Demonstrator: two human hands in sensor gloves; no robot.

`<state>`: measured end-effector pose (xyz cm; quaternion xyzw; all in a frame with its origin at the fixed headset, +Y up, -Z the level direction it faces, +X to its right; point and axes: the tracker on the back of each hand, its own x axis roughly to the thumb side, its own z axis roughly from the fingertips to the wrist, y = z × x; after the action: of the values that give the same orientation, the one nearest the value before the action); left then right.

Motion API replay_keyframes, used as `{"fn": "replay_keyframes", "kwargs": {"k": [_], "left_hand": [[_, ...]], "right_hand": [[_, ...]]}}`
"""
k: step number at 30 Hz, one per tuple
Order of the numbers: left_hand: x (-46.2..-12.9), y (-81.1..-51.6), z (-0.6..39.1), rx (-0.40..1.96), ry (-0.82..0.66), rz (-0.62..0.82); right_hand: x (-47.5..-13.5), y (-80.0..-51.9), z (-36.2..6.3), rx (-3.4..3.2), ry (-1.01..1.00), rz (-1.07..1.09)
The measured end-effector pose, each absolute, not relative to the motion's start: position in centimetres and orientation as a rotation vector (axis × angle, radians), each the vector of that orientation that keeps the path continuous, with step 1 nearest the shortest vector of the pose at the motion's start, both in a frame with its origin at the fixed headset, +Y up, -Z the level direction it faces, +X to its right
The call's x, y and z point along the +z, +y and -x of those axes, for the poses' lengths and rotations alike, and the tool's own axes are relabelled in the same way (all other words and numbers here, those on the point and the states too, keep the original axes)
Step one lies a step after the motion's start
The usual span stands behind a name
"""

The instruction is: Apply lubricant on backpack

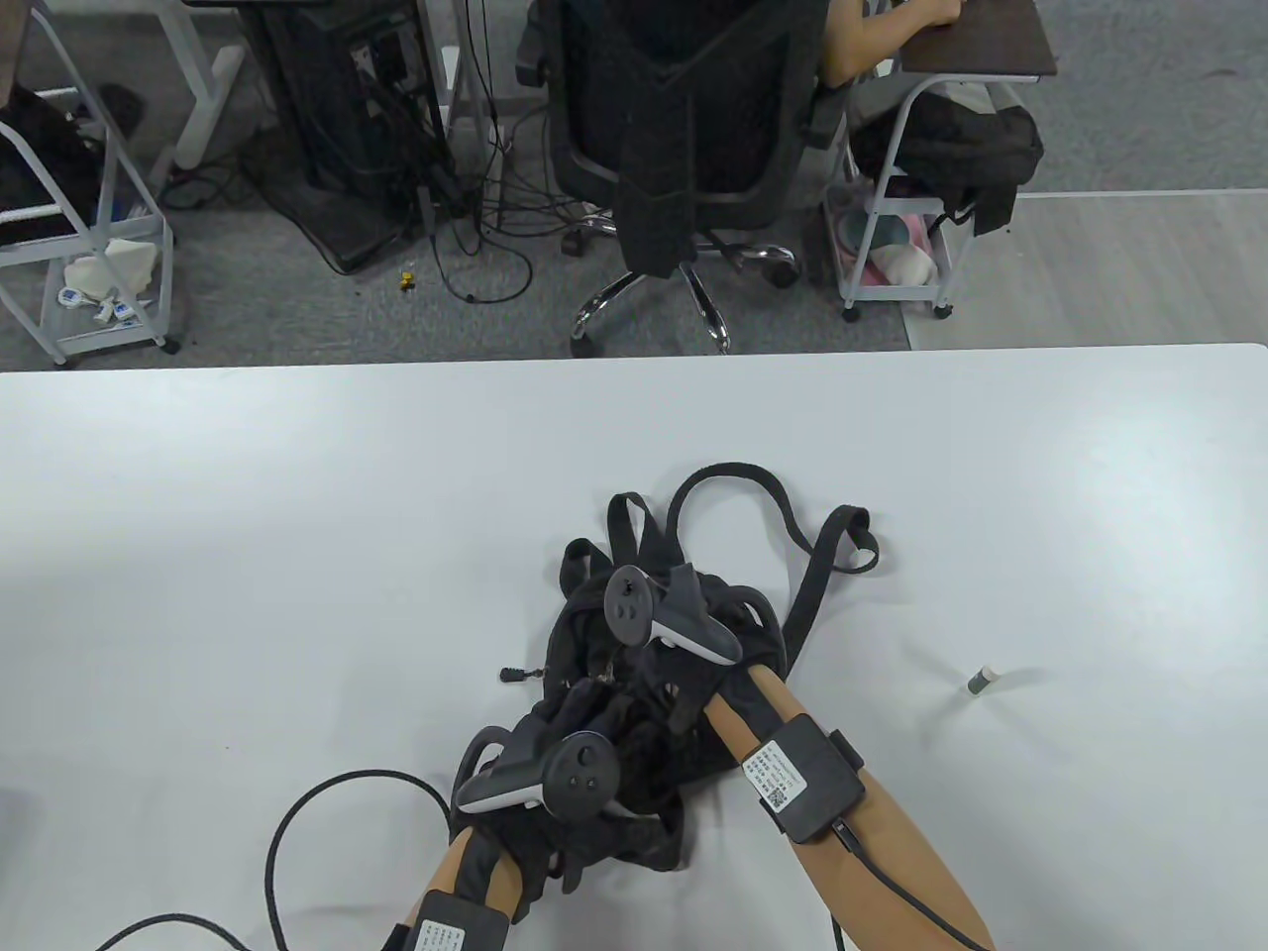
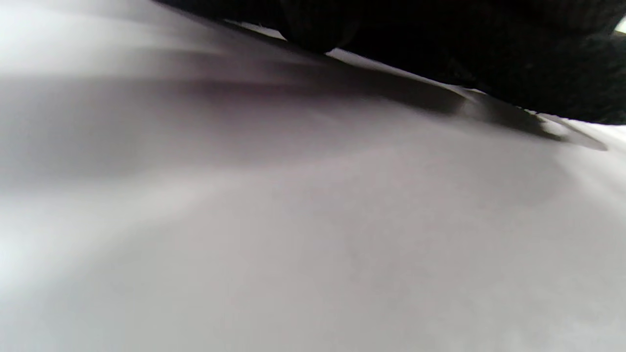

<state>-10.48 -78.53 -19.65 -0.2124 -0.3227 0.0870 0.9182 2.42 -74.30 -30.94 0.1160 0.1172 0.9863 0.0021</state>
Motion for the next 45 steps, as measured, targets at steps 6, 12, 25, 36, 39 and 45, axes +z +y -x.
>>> {"fn": "replay_keyframes", "kwargs": {"k": [6,12,25,36,39,45], "left_hand": [[-19.8,-78.3,10.5,0.182,-0.679,0.405],[-19.7,-78.2,10.2,0.124,-0.693,0.383],[-19.7,-78.2,9.8,0.092,-0.688,0.372],[-19.7,-78.2,9.9,0.103,-0.673,0.377],[-19.6,-78.2,9.9,0.106,-0.668,0.380],[-19.7,-78.2,9.9,0.106,-0.665,0.381]], "right_hand": [[-29.1,-73.1,-3.3,3.189,0.262,-0.531],[-27.6,-73.0,-3.7,3.265,0.165,-0.615],[-28.2,-73.4,-6.9,3.347,0.124,-0.403],[-27.8,-72.8,-9.6,3.378,0.107,-0.318],[-27.8,-72.8,-10.3,3.368,0.117,-0.294],[-27.7,-72.5,-10.9,3.391,0.107,-0.272]]}}
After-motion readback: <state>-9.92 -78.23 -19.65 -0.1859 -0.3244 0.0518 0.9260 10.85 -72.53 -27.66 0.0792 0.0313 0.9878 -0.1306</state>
